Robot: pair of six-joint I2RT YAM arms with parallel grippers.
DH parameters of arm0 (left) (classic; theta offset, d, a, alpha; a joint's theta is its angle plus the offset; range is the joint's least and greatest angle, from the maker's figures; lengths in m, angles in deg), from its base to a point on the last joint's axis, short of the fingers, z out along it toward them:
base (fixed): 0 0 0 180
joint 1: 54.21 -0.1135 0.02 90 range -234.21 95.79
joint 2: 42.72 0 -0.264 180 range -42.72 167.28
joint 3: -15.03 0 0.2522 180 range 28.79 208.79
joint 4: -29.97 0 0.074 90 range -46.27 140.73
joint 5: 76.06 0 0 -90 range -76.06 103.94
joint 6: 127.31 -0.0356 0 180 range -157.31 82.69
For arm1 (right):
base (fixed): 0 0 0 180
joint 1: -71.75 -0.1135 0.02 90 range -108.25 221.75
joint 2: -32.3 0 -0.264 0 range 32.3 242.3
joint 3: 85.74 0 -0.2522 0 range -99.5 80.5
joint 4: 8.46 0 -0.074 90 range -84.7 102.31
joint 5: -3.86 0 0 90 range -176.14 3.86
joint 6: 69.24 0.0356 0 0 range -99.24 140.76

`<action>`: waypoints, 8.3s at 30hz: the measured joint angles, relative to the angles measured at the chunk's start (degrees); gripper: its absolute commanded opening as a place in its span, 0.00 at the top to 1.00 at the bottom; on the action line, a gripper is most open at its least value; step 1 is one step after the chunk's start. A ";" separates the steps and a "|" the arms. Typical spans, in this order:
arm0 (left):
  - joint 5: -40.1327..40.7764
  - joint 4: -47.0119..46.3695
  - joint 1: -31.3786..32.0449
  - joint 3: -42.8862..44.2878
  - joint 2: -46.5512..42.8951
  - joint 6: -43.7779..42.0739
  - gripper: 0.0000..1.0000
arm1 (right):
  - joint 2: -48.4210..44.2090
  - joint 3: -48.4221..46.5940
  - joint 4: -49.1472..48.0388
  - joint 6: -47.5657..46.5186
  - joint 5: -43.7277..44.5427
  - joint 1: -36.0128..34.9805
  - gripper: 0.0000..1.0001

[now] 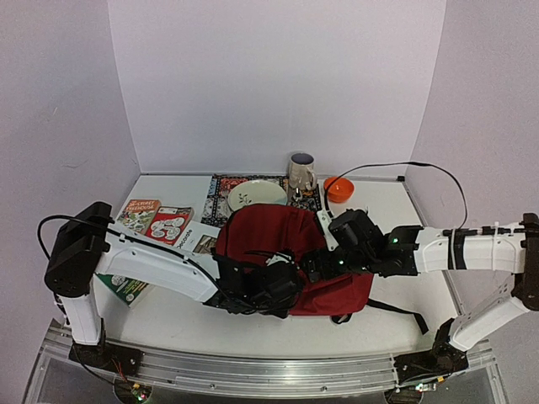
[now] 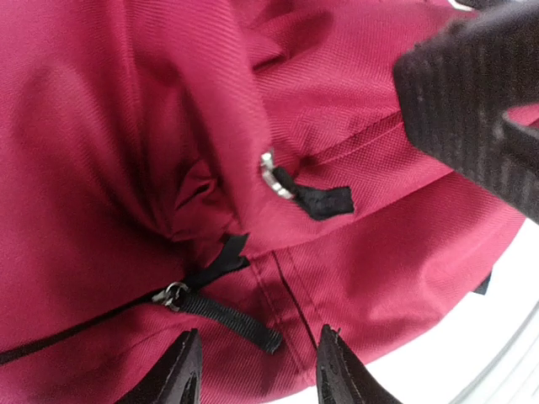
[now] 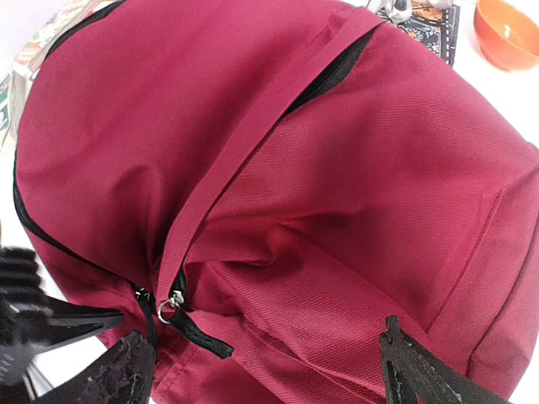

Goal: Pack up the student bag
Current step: Grab the largest pocket of the student bag, then unzip the largest pocket of the student bag.

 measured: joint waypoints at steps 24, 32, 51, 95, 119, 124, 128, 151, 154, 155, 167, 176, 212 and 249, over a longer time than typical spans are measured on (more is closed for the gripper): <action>2.57 10.35 -0.05 7.17 8.87 0.25 1.00 | -0.07 0.24 1.28 0.39 1.14 0.02 0.08; 2.91 11.82 -0.05 5.84 2.59 0.29 1.00 | -0.96 0.61 -0.13 -1.24 -1.89 0.00 0.10; 4.86 10.23 -0.75 -3.28 -14.82 -0.72 1.00 | -0.75 4.72 -12.55 -11.36 -17.04 -0.71 0.12; 0.67 -0.06 -7.05 -16.98 -22.24 -1.46 1.00 | 4.57 2.89 -12.18 -4.71 -4.54 -1.01 1.00; -1.07 -1.06 -17.85 -23.58 -29.17 -8.16 1.00 | -14.34 9.22 -6.77 -11.04 -18.80 6.30 1.00; -7.58 -1.61 -18.08 -23.46 -29.16 -12.75 1.00 | -13.52 8.16 -5.09 -12.61 -15.26 7.06 1.00; -12.60 -1.50 -16.82 -21.95 -29.08 -15.79 1.00 | -11.87 6.14 -3.89 -14.90 -13.17 7.98 1.00; -17.05 -8.21 -13.45 -18.31 -27.10 -19.44 1.00 | -7.28 0.94 -8.18 -21.70 -19.48 4.38 0.36; -17.15 -9.27 -13.45 -18.31 -27.11 -19.40 1.00 | -5.93 0.87 -10.12 -22.28 -21.82 2.02 0.35; -17.24 -9.57 -13.45 -18.31 -27.12 -19.40 1.00 | -4.91 0.79 -11.06 -22.44 -22.62 1.34 0.35; -17.50 -11.67 -13.45 -18.34 -29.46 -17.53 1.00 | 12.20 -3.56 -19.66 -24.12 -23.62 -4.32 0.35; -16.46 -11.85 -13.66 -18.38 -30.78 -16.41 1.00 | 15.04 -4.07 -22.99 -26.36 -19.14 -4.86 0.95; -20.24 -14.09 -26.83 -13.03 -19.09 -21.11 1.00 | -12.45 2.75 -2.85 -28.25 -23.09 -5.49 0.45; -27.39 -18.47 -22.04 -19.54 -28.65 -16.89 1.00 | 15.17 -14.80 -7.63 -4.59 -6.93 -6.05 1.00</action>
